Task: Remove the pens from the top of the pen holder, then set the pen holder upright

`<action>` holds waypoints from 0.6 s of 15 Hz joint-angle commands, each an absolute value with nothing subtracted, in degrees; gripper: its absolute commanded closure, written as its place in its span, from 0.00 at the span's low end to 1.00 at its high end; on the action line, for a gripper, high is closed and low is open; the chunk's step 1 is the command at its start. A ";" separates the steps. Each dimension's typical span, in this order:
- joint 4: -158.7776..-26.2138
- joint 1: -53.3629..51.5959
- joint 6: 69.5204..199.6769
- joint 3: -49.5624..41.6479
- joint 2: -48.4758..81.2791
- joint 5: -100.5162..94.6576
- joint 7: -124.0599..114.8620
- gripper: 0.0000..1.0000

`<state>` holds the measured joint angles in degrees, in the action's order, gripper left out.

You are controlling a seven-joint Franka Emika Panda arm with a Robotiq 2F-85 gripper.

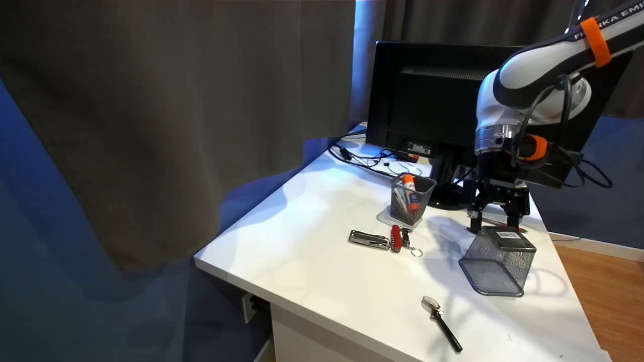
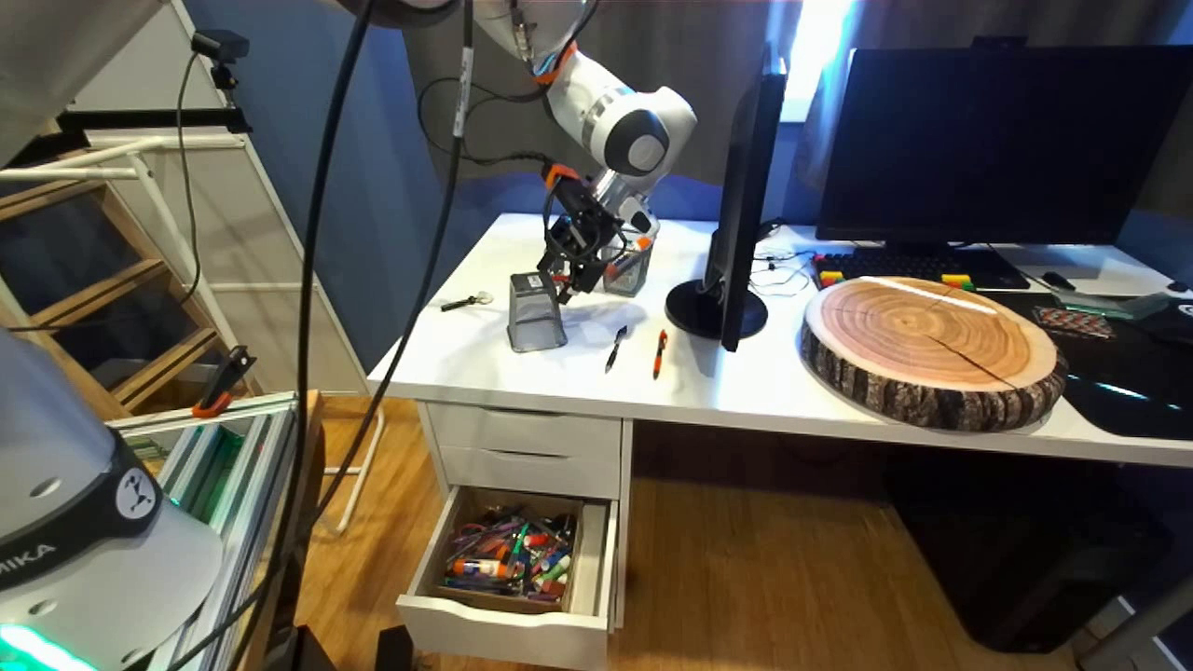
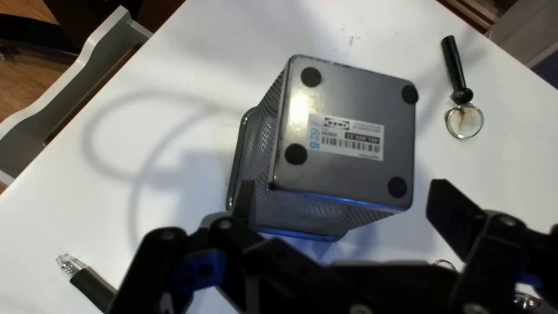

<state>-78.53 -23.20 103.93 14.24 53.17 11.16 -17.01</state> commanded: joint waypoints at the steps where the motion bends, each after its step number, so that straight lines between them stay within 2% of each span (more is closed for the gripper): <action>1: -73.21 -23.96 99.84 13.95 56.51 12.08 -17.40 0.00; 2: -72.76 -24.02 99.42 13.94 56.96 12.02 -17.26 0.00; 3: -72.22 -24.04 98.97 13.94 57.29 12.05 -17.28 0.05; 4: -71.87 -23.99 98.77 13.98 57.65 12.06 -16.98 0.21; 5: -71.67 -23.97 98.62 13.97 57.78 12.10 -16.98 0.29; 6: -71.80 -23.78 98.78 14.17 57.71 12.12 -16.20 0.31; 8: -72.37 -23.35 98.97 14.59 56.94 11.93 -13.88 0.42; 9: -72.92 -23.20 99.58 14.81 56.43 11.87 -12.47 0.43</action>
